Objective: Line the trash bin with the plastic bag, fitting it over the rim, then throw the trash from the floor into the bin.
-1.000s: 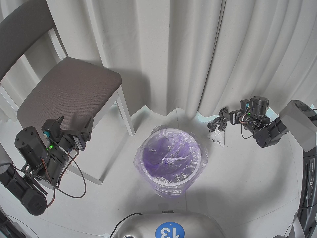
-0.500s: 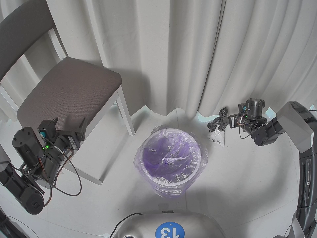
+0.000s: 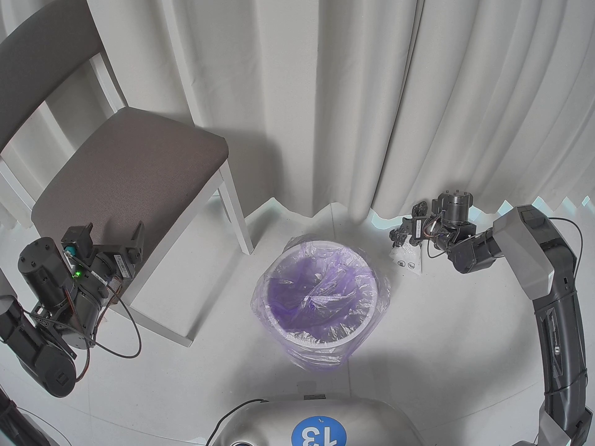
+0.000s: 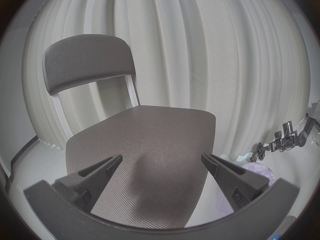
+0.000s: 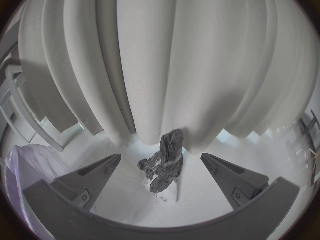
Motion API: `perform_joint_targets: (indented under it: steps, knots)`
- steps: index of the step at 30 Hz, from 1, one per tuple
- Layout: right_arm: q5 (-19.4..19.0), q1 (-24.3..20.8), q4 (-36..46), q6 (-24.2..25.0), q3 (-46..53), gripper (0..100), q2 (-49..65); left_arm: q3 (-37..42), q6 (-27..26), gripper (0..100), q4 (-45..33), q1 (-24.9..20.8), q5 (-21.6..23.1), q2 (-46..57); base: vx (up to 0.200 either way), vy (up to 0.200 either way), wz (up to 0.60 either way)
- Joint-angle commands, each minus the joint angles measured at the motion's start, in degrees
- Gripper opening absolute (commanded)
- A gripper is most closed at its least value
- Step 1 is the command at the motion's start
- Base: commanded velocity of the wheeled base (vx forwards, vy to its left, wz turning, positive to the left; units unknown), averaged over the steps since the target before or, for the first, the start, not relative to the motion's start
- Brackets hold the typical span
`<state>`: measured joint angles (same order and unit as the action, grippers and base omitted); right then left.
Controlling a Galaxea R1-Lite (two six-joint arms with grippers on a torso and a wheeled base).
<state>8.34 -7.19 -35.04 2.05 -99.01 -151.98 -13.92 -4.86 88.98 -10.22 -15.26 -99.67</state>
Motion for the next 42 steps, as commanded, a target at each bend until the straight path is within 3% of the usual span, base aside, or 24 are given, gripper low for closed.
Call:
perform_joint_targets:
  steps: [1,10,23,41,42]
  knots:
    - [1.0,-0.1,0.8,0.6,-3.4,100,-3.8,0.2,-0.1,100,1.0,0.2,-0.1,-1.0,0.0,0.0,0.0]
    - [1.2,0.0,3.9,2.5,-15.4,100,-12.2,0.4,-0.2,100,1.0,0.0,-0.1,-2.1,0.0,0.0,0.0]
    - [0.5,0.1,6.2,5.6,-15.6,100,-14.2,3.1,-0.2,100,1.0,-0.3,-0.1,0.0,0.0,0.0,0.0]
    - [-0.3,0.3,2.6,5.0,-15.6,100,-14.8,3.1,-0.9,100,1.0,-0.3,0.0,0.1,0.0,0.0,0.0]
    - [-0.4,0.3,2.3,4.9,-15.6,0,-14.8,3.1,-1.0,100,1.0,-0.3,0.0,0.1,0.0,0.0,0.0]
